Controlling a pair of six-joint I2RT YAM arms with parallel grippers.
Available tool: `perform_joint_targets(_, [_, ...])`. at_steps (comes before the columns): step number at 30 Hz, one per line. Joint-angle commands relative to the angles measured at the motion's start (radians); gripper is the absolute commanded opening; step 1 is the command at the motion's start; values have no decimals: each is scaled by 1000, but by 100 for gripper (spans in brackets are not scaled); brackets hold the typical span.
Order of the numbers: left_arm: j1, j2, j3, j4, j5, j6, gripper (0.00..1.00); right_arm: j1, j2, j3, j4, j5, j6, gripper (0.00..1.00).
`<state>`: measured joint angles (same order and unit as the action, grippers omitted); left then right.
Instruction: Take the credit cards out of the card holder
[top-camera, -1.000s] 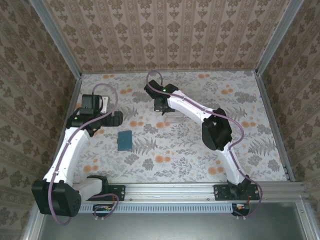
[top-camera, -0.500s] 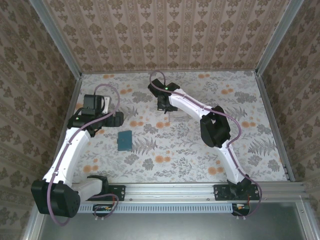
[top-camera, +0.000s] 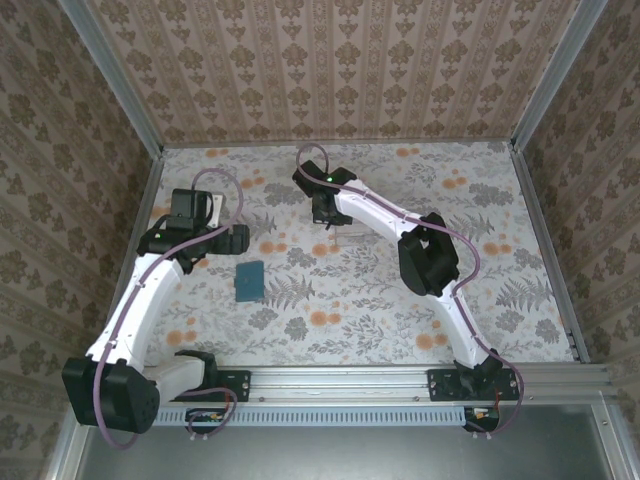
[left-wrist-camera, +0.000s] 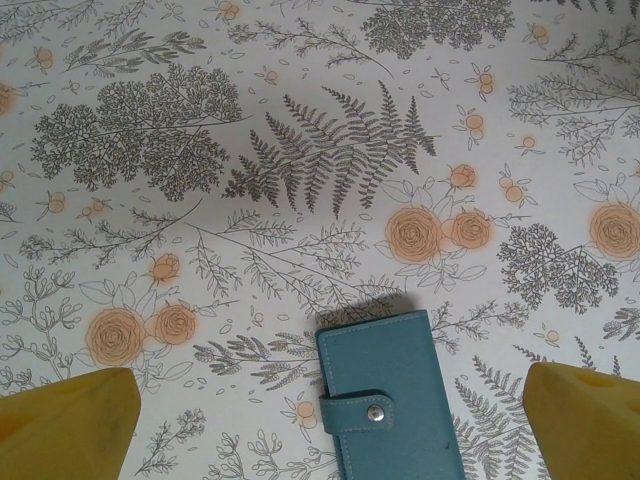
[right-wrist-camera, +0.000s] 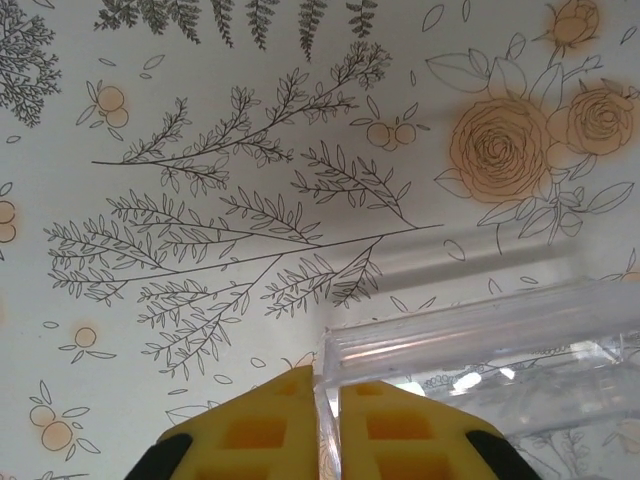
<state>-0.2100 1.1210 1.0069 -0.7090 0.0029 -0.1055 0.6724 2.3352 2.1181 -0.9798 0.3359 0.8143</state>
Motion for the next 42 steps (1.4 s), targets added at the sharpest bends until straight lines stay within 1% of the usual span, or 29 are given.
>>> perform_joint_targets(1, [-6, 15, -9, -13, -3, 2, 100, 6, 36, 15, -33, -25, 26, 19])
perform_joint_targets(4, [-8, 25, -10, -12, 6, 0, 100, 6, 26, 16, -34, -32, 24, 24])
perform_joint_targets(10, [-8, 36, -7, -16, -1, 3, 100, 3, -39, 15, -44, -30, -8, 28])
perform_joint_targets(12, [-7, 39, -7, -14, -2, 3, 100, -3, -76, 10, -46, -46, -52, 29])
perform_joint_targets(14, [-8, 46, -5, -16, -3, 5, 100, -16, -113, -7, -33, -100, -126, 30])
perform_joint_targets(16, [-8, 52, -2, -19, -4, 6, 100, -39, -150, -30, -25, -171, -208, 30])
perform_joint_targets(20, [-7, 58, 1, -20, -6, 9, 100, -113, -229, -125, -2, -283, -310, 30])
perform_joint_targets(23, [-6, 57, 0, -20, -2, 8, 100, -185, -285, -213, 34, -332, -350, 30])
perform_joint_targets(25, [-6, 57, -1, -21, -3, 7, 100, -231, -298, -242, 42, -356, -372, 30])
perform_joint_targets(28, [-5, 57, -1, -21, -3, 9, 100, -278, -280, -252, 47, -372, -409, 32])
perform_joint_targets(31, [-5, 60, 0, -21, -2, 8, 100, -303, -239, -235, 44, -400, -428, 32])
perform_joint_targets(37, [-3, 52, -2, -20, -8, 6, 100, -315, -168, -218, 50, -419, -441, 32])
perform_joint_targets(42, [-2, 59, -1, -19, 10, 2, 100, -318, -125, -212, 50, -411, -431, 28])
